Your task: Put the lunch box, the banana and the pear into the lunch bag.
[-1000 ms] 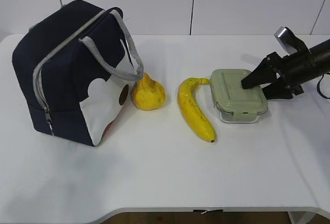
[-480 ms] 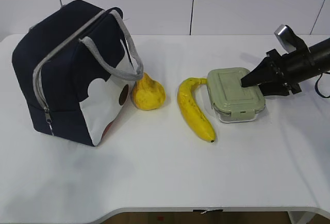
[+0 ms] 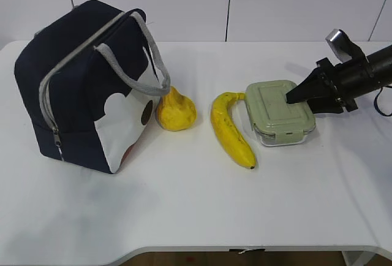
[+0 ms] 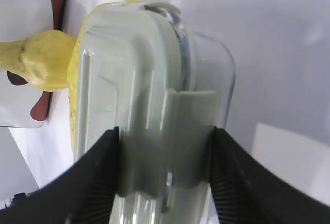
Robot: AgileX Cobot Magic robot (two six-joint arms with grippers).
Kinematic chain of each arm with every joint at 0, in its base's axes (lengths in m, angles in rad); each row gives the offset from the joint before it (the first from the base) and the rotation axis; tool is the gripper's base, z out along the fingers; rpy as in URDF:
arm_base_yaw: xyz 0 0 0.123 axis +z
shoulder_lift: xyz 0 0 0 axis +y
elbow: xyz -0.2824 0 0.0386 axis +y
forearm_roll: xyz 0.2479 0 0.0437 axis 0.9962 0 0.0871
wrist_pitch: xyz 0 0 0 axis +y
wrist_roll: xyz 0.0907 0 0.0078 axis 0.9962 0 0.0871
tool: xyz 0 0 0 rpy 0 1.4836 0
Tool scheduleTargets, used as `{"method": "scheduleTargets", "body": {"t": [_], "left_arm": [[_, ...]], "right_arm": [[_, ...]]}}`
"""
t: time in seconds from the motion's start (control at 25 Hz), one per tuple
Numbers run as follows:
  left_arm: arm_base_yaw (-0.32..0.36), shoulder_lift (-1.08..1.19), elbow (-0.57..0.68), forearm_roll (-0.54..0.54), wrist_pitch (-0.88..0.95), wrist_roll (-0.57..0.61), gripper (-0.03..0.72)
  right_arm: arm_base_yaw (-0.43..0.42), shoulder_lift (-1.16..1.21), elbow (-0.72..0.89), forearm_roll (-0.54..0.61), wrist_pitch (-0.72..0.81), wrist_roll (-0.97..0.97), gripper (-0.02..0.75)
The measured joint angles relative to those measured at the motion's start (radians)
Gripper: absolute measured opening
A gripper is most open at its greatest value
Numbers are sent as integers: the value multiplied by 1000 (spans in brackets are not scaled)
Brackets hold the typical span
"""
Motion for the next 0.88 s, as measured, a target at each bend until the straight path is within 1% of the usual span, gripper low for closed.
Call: {"method": "scheduleTargets", "body": {"t": [0.88], "left_arm": [[0, 0, 0, -3, 0, 0, 238]], "right_arm": [[0, -10, 0, 11, -12, 54, 398]]}}
